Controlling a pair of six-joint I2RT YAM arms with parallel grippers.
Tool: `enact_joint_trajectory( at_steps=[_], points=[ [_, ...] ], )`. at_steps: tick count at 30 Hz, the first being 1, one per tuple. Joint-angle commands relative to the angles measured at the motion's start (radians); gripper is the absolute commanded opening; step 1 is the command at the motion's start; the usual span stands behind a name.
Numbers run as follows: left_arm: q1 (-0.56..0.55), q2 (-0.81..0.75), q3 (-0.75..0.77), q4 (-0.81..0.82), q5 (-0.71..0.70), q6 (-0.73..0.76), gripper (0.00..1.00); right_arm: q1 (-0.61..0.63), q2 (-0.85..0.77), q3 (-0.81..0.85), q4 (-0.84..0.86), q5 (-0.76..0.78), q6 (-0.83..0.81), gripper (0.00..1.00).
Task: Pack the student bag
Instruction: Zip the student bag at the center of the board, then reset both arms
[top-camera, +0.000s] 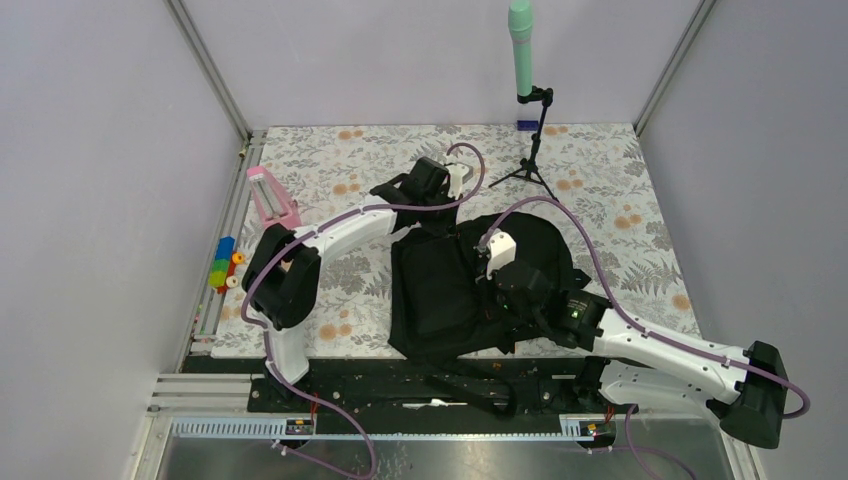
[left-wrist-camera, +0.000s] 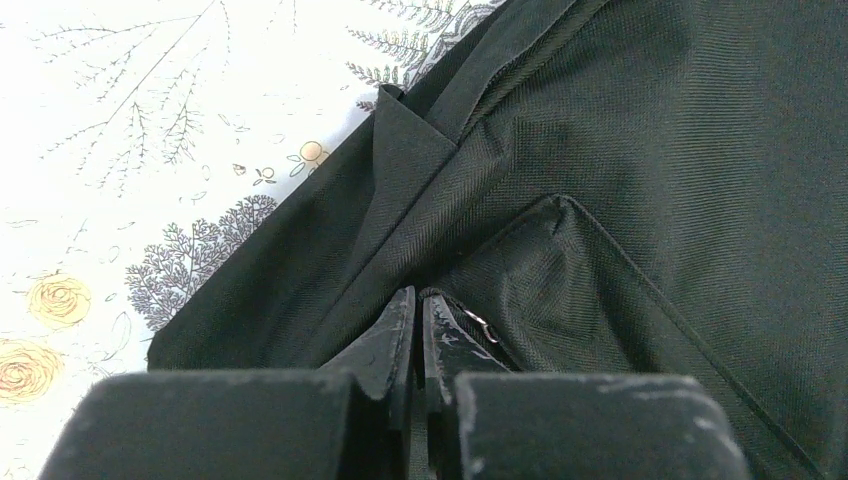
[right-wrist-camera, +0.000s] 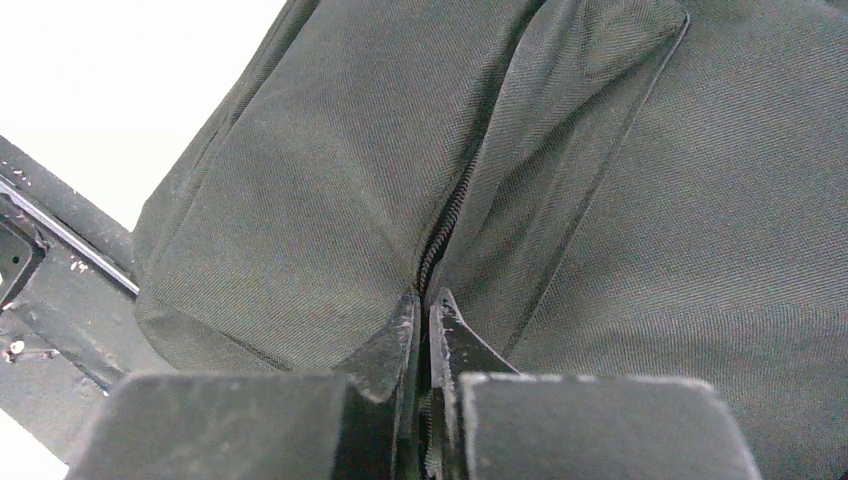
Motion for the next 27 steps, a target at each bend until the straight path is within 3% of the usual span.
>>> enact_joint_trajectory(
  at_steps=[1,8,11,12,15,17,21,27],
  points=[
    [0.082,0.045,0.063,0.085,-0.219,0.022,0.0,0.057,-0.072,0.013,-0.061,-0.102,0.015,0.0],
    [0.086,0.023,0.093,0.118,-0.123,0.019,0.0,0.057,-0.073,0.025,-0.07,0.005,0.104,0.01],
    [0.086,0.001,0.067,0.156,-0.041,0.026,0.0,0.057,-0.07,0.032,-0.062,0.036,0.148,0.29],
    [0.086,-0.017,0.044,0.18,-0.015,0.026,0.1,0.057,-0.072,0.034,-0.062,0.048,0.16,0.39],
    [0.081,-0.127,-0.118,0.353,0.007,0.009,0.59,0.057,-0.081,0.037,-0.069,0.098,0.178,0.66],
    [0.081,-0.213,-0.19,0.438,-0.005,-0.011,0.75,0.055,-0.093,0.044,-0.079,0.124,0.176,0.8],
    [0.081,-0.31,-0.234,0.443,-0.056,-0.037,0.84,0.016,-0.1,0.073,-0.101,0.094,0.13,0.97],
    [0.089,-0.447,-0.295,0.401,-0.177,-0.144,0.86,-0.267,-0.074,0.109,-0.148,-0.179,0.105,1.0]
  ],
)
